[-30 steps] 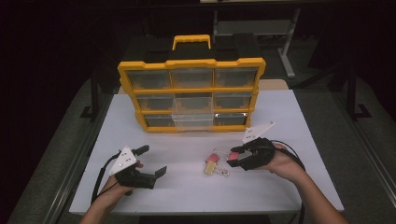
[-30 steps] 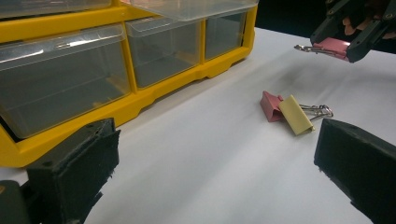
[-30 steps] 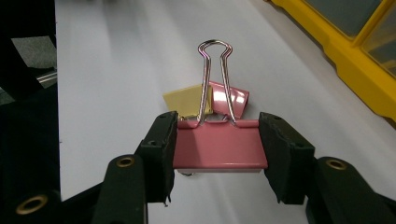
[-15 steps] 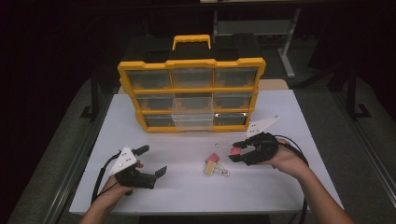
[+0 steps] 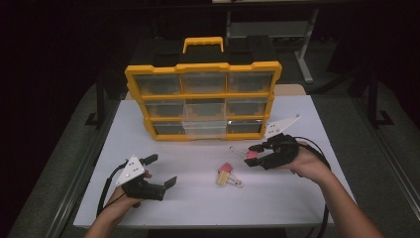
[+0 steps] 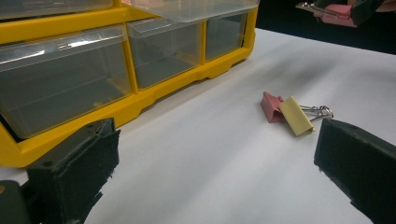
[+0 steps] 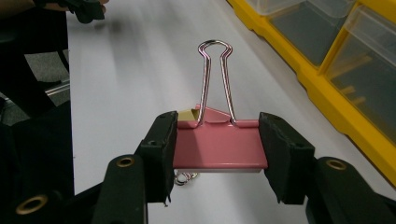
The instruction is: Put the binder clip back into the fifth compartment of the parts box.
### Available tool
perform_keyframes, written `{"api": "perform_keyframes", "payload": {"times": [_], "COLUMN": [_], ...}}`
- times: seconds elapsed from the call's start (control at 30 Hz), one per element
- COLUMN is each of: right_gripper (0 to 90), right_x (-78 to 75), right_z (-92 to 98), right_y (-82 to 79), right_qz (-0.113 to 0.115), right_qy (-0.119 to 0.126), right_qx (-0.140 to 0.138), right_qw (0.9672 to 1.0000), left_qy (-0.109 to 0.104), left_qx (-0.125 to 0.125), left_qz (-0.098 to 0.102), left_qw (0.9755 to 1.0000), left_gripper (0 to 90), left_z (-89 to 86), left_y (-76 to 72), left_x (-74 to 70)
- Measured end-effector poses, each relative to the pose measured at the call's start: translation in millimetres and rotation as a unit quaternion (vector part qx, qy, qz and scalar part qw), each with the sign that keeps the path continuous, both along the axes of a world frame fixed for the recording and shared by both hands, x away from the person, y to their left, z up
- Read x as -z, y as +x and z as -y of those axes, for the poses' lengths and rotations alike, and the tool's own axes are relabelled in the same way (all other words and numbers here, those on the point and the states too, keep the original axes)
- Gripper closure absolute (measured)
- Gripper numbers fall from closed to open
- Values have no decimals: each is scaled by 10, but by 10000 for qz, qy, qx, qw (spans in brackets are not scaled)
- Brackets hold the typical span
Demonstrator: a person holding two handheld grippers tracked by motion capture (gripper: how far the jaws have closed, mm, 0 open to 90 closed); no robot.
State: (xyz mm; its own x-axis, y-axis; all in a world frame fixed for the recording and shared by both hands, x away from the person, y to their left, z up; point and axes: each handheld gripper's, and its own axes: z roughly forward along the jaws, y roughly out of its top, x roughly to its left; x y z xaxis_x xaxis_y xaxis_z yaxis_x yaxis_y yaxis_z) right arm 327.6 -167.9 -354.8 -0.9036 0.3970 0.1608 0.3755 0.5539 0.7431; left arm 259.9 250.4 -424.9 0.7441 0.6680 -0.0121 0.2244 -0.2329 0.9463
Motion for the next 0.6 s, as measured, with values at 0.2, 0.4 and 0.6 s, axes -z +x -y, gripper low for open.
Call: {"api": "perform_keyframes", "payload": {"times": [0.2, 0.4, 0.6], "right_gripper": [485, 485, 485], "right_x": [-69, -155, -248], "right_z": [15, 22, 30], "right_y": [23, 44, 62], "right_qz": [22, 81, 116], "right_qy": [45, 74, 100], "right_qx": [5, 7, 27], "right_qw": [10000, 9999, 9999], "left_qy": [-4, 17, 27], "left_qx": [-2, 9, 8], "left_qz": [26, 67, 63], "left_qw": [10000, 10000, 10000], "left_gripper": [0, 0, 0], "left_z": [-4, -9, -11], "left_y": [2, 9, 7], "left_x": [-5, -6, -9]}}
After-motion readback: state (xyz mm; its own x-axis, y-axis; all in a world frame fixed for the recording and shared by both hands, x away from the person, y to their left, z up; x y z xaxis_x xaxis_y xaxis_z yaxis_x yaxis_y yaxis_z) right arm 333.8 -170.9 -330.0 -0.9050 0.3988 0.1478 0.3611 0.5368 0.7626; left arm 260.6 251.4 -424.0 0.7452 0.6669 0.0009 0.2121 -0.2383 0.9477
